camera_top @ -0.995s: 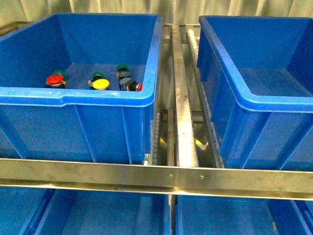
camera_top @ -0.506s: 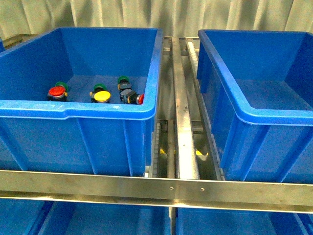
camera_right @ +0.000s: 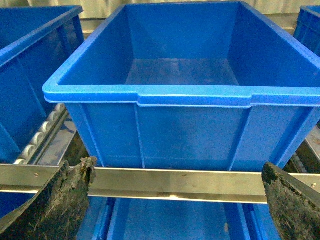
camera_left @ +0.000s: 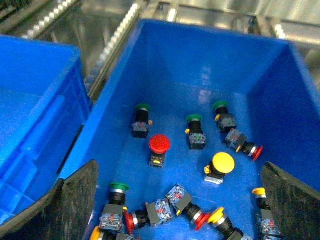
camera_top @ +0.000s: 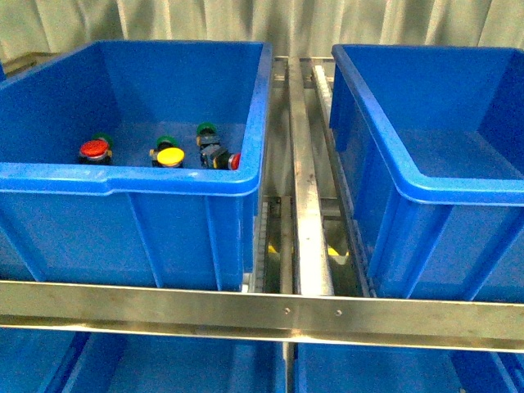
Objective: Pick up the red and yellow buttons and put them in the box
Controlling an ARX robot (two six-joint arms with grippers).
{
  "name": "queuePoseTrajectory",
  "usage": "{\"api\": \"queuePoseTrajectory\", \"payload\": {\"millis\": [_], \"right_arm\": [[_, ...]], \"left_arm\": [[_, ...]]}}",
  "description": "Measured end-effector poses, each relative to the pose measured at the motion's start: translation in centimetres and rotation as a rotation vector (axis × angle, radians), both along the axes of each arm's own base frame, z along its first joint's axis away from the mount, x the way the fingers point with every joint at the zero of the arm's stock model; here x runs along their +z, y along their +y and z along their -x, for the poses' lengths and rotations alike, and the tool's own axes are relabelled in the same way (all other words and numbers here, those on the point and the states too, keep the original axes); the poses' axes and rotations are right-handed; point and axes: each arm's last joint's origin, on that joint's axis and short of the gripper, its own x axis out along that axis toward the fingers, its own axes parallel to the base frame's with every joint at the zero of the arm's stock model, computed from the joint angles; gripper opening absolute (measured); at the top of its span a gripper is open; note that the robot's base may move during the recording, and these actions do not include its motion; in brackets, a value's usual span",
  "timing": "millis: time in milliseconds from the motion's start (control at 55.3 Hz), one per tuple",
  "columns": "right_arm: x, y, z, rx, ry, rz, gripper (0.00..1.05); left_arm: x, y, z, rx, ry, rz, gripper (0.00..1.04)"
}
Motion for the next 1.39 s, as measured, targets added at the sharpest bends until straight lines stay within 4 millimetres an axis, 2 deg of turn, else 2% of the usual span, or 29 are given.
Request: {"api": "queuePoseTrajectory", "payload": {"millis": [145,289,452,669,1013,1393], "right_arm": [[0.0,0.0,0.0,0.0,0.0,0.0,0.99],[0.0,0.0,0.0,0.0,0.0,0.0,0.99],[0.0,0.0,0.0,0.0,0.0,0.0,0.99],[0.0,0.0,0.0,0.0,0.0,0.0,0.99],[0.0,0.0,0.0,0.0,0.0,0.0,0.99],[0.0,0.0,0.0,0.0,0.0,0.0,0.99]], "left_arm": [[-1.2,-3.4,-6.3,0.02,0.134,-0.043,0.97],[-3.2,-5.7,-9.9,0.033,0.223,-0.086,0.97],[-5.8,-7.8,-12.7,0.034,0.285,-0.13,0.97],[-8.2,-9.6,-14.7,0.033,0.333,-0.172,0.97],[-11.6,-11.4,-16.3,0.02,0.39,-0.216,0.97],[-11.8,-12.5,-17.3,0.02,0.404,-0.226,0.97]]}}
